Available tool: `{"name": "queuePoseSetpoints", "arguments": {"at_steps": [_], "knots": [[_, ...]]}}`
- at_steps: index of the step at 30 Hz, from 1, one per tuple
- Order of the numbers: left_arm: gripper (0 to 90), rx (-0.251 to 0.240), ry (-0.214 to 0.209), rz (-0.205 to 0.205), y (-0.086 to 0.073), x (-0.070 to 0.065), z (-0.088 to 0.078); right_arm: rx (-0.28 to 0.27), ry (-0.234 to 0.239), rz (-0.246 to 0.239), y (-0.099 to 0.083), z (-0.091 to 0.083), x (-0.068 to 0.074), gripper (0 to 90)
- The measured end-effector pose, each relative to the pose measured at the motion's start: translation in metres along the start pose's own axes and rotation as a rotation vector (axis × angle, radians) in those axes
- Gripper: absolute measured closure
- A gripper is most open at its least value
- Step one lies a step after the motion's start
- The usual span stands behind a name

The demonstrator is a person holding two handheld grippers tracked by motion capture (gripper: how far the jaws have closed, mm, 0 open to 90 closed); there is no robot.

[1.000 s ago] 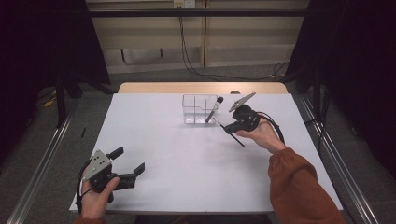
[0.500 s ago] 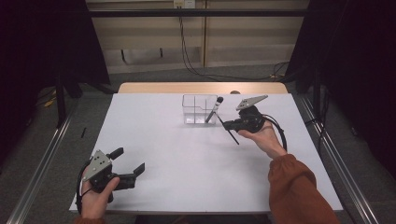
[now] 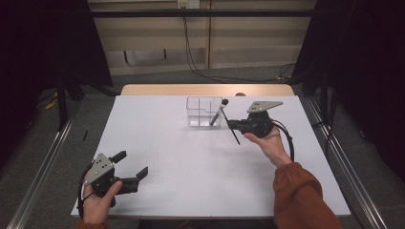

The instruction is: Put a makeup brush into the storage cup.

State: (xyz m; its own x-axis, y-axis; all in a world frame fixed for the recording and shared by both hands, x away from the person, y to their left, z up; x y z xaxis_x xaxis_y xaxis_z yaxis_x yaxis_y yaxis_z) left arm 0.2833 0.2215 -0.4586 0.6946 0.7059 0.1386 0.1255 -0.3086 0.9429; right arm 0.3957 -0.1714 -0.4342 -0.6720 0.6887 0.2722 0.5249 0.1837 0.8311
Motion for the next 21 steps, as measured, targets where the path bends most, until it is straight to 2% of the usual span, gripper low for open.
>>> {"name": "queuePoseSetpoints", "arguments": {"at_steps": [3,5,13,17,21], "knots": [[2.7,0.004,-0.001,0.001,-0.001,0.0,0.0,-0.035,0.002,0.011,-0.002,0.0,0.0,86.0],[2.7,0.008,-0.004,0.008,-0.001,0.0,0.001,-0.023,-0.02,0.001,-0.005,0.002,-0.001,86.0],[2.7,0.008,-0.001,0.012,-0.001,0.0,0.001,-0.112,0.013,0.036,0.0,0.0,0.002,86.0],[2.7,0.007,0.0,0.01,-0.001,0.0,0.001,-0.128,0.017,0.047,0.0,0.003,0.003,86.0],[2.7,0.009,0.0,0.012,-0.001,0.0,0.001,-0.174,0.014,0.051,0.008,0.002,0.005,86.0]]}}
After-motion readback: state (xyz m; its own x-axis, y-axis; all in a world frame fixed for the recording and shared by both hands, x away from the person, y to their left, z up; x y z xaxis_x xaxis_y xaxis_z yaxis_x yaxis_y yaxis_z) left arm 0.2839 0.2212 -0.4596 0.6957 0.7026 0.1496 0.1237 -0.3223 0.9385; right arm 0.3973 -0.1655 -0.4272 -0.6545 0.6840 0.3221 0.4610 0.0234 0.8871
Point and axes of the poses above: each handheld gripper's, and its own axes: z roughly forward along the jaws, y roughly out of its top, x roughly to its left, the point moved 5 cm from there along z, roughly forward along the jaws, and after that the axes turned 12 degrees about z, right-handed, at the moved point
